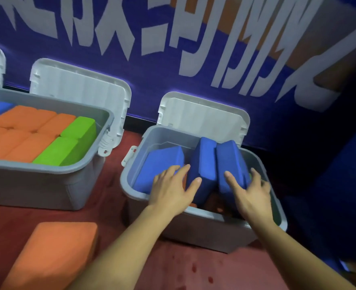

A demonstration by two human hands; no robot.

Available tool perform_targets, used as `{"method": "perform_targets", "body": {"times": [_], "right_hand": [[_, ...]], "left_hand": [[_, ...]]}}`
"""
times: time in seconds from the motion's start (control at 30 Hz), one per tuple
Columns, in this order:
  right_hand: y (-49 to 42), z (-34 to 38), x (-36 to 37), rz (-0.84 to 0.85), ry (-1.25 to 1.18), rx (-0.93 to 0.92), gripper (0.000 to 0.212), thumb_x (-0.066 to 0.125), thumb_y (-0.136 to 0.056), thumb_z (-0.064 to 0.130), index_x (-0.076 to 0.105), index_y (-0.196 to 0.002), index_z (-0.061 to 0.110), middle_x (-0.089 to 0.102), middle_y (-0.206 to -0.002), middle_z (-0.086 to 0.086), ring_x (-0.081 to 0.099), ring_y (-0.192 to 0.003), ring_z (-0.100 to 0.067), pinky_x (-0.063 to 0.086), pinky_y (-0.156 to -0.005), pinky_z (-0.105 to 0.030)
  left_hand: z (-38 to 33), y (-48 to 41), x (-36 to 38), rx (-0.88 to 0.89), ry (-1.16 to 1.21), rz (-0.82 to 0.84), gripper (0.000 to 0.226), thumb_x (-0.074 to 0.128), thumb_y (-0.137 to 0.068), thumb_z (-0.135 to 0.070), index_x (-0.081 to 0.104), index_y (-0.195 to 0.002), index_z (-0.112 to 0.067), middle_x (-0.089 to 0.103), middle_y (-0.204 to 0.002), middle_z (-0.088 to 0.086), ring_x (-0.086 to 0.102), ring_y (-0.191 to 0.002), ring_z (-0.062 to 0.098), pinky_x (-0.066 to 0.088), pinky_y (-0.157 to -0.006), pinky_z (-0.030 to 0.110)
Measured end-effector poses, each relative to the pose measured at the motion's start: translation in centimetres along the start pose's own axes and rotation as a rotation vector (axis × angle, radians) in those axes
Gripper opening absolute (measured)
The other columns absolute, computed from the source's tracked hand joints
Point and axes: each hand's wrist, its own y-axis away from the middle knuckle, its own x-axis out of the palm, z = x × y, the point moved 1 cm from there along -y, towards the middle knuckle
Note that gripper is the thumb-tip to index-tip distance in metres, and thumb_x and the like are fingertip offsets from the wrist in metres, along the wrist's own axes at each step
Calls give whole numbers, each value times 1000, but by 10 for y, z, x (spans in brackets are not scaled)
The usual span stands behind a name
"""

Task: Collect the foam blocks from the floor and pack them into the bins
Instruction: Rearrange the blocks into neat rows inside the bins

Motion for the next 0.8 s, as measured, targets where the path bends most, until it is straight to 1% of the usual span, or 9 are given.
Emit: {"method": "perform_targets", "body": {"times": [0.1,0.23,0.37,0.43,0.53,0.6,0.63,0.7,0.8], "right_hand": [[-19,-22,-6,56,-229,195,105,51,-74,91,29,-158,32,35,-159,-17,38,-143,-37,32,-117,-49],[-31,-34,-3,179,-465,233,103,67,-77,75,31,-158,23,50,-146,2,47,-139,-26,36,-103,-35],[-30,-36,-2,165,-489,220,119,75,-49,89,41,-151,39,57,-144,2,57,-128,-24,44,-111,-44],[-23,-32,-4,140,-447,182,120,73,-45,91,36,-151,48,51,-149,-3,50,-134,-27,40,-114,-47],[-9,-11,-8,132,-369,80,128,69,-47,90,18,-157,49,32,-157,-10,35,-144,-31,32,-118,-48],[2,13,-8,151,-334,-19,129,69,-48,88,16,-159,47,33,-148,-11,34,-143,-29,31,-117,-42],[9,29,-6,162,-339,-66,127,71,-50,86,19,-159,45,34,-141,-8,36,-141,-28,33,-115,-38],[24,60,0,172,-397,-130,119,76,-56,83,29,-157,41,37,-137,-5,40,-138,-24,36,-109,-33],[43,93,18,182,-535,-179,110,77,-65,77,36,-156,30,43,-154,-1,44,-139,-18,38,-111,-33]], "left_hand": [[-23,-6,26,22,58,61,71,33,-94,-72,35,-155,-34,38,-158,-4,34,-145,17,27,-117,39],[-48,-8,53,57,132,166,69,35,-98,-68,19,-159,-42,18,-167,-11,22,-149,17,21,-122,37],[-59,-11,65,22,80,220,64,19,-97,-73,3,-156,-53,7,-167,-20,15,-145,20,12,-122,42],[-57,-8,64,32,129,258,64,13,-93,-76,2,-153,-58,12,-166,-23,14,-147,18,12,-123,44],[-53,-3,43,31,345,217,63,13,-88,-80,-9,-146,-67,26,-151,-19,30,-141,14,24,-119,44],[-52,-3,19,-49,487,155,62,10,-80,-87,-17,-135,-76,25,-131,-7,48,-127,22,35,-113,45],[-48,-2,1,-100,524,115,64,8,-78,-91,-15,-135,-77,24,-129,-4,52,-124,26,36,-112,43],[-36,-1,-35,-186,548,51,70,13,-80,-90,-4,-145,-71,22,-141,1,50,-130,31,33,-109,38],[0,6,-88,-252,622,-22,76,28,-83,-86,20,-151,-54,20,-151,6,36,-141,26,24,-107,31]]}}
